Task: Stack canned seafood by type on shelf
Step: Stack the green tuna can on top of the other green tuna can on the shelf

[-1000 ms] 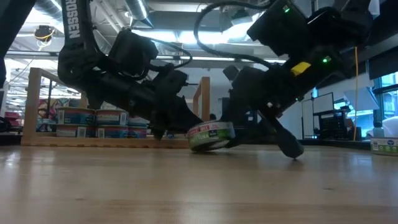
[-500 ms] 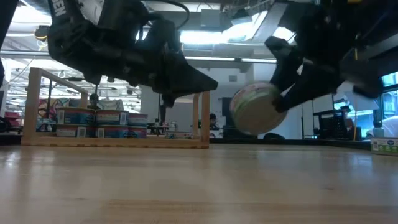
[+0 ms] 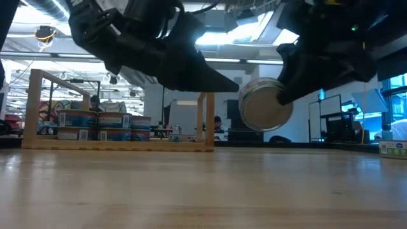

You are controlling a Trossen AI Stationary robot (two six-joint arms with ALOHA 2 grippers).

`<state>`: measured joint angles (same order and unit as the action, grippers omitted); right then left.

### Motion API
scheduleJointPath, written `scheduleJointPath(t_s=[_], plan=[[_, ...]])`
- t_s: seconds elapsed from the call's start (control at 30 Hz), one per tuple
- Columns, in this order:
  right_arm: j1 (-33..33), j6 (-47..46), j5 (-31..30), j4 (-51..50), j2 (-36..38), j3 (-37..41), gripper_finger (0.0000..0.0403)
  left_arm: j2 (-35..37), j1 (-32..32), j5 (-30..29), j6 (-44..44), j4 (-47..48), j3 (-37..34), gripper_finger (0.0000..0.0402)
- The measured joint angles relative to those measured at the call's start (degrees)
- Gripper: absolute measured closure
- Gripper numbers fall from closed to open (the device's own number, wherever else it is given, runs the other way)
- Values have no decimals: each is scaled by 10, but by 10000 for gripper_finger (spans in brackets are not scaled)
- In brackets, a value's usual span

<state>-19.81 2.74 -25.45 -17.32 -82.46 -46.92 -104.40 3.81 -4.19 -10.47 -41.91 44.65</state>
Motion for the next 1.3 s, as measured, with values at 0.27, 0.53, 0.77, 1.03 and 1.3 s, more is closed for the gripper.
scheduleJointPath(t_s=[0.27,0.53,0.77,1.03,1.3], plan=[[20,-7,13,87,0,0,266,1,1,-22,-32,34,15,105],[31,-9,33,129,0,0,266,1,15,-25,-48,18,16,157],[30,-10,56,161,0,0,217,1,19,-26,-57,26,25,281],[29,-85,71,46,38,-1,72,129,48,-210,-48,361,53,281],[30,-72,69,111,26,43,42,210,-1,-399,29,582,69,279]])
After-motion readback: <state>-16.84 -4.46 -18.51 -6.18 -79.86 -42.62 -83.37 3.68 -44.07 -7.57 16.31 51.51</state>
